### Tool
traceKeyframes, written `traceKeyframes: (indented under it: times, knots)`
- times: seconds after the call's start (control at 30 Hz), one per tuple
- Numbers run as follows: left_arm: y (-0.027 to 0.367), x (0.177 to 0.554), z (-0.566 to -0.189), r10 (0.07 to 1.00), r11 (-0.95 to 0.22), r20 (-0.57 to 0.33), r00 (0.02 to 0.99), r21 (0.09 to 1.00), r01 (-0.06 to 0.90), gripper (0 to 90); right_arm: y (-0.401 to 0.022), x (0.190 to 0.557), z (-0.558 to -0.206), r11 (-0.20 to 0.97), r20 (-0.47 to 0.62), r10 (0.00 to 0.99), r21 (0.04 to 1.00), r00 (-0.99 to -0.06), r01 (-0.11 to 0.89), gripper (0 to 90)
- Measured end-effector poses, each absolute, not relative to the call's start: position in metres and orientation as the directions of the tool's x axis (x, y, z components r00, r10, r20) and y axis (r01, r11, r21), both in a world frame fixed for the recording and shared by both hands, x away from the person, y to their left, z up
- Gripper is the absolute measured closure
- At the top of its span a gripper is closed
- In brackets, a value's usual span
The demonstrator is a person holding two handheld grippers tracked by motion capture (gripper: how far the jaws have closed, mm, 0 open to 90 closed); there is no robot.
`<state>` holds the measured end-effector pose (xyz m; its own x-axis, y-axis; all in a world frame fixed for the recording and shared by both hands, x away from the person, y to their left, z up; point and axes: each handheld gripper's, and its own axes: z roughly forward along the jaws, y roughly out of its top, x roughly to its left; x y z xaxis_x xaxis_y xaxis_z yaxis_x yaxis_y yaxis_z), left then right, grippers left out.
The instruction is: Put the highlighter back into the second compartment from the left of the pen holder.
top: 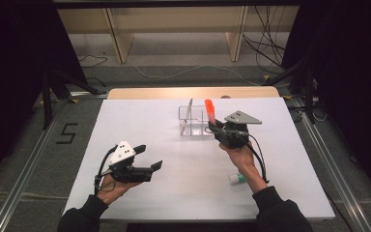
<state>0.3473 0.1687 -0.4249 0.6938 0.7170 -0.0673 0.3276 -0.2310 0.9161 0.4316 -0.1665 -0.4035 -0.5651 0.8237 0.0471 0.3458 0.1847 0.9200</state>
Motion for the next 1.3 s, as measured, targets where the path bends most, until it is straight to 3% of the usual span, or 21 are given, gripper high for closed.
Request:
traceKeyframes:
  times: [0.67, 1.3]
  knots:
    - [0.168, 0.346, -0.425, 0.715, -0.212, -0.080, 0.694, 0.922, 0.324, 16.6, -0.144, 0.479, -0.397, 0.087, 0.121, 0.855, 0.925, -0.505, 0.369, 76.6]
    - [0.168, 0.346, -0.425, 0.716, -0.209, -0.082, 0.693, 0.923, 0.324, 16.4, -0.124, 0.499, -0.407, 0.090, 0.107, 0.877, 0.921, -0.468, 0.379, 76.6]
